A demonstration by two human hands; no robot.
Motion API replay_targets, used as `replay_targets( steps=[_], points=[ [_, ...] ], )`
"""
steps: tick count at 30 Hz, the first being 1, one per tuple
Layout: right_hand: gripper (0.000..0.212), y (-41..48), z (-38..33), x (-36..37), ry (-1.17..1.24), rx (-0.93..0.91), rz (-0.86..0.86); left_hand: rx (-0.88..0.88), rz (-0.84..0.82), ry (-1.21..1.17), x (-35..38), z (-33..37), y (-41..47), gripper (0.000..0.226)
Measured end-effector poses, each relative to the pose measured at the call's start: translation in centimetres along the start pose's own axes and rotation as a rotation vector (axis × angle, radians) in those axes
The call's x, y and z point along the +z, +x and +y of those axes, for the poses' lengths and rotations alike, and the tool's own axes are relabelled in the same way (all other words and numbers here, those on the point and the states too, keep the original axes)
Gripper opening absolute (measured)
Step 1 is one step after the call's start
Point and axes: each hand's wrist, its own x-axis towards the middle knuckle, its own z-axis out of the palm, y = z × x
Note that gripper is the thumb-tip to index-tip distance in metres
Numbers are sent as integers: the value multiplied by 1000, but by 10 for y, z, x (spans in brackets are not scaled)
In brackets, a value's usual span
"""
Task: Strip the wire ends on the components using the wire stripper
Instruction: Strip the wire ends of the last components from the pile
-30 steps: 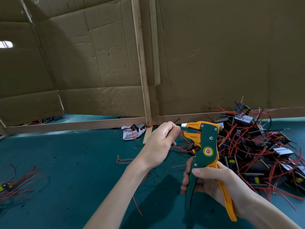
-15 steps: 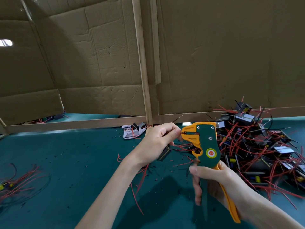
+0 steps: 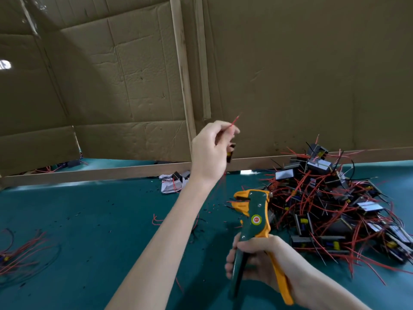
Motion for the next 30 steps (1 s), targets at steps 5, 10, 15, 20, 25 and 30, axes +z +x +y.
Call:
replay_targets(
  steps=[5,10,15,20,25,30],
  points=[
    [38,1,1,0,40,50,-14,-22,-279,-182,73,25,5,23],
    [61,6,2,-10,56,46,-10,-13,-794,-53,97,23,-21,50],
    [38,9,1,-15,146,-2,15,-52,-841,-219,47,29,-35,47],
    [18,9,0,-12,158,-22,49,-411,-659,196,-33,-32,-28,32],
    [28,9,3,-11,175,-4,24,-493,-916,756,-81,-99,-39,46],
    [29,10,3,-13,154,-35,29,-474,-774,618,-72,-131,-54,17]
  ],
)
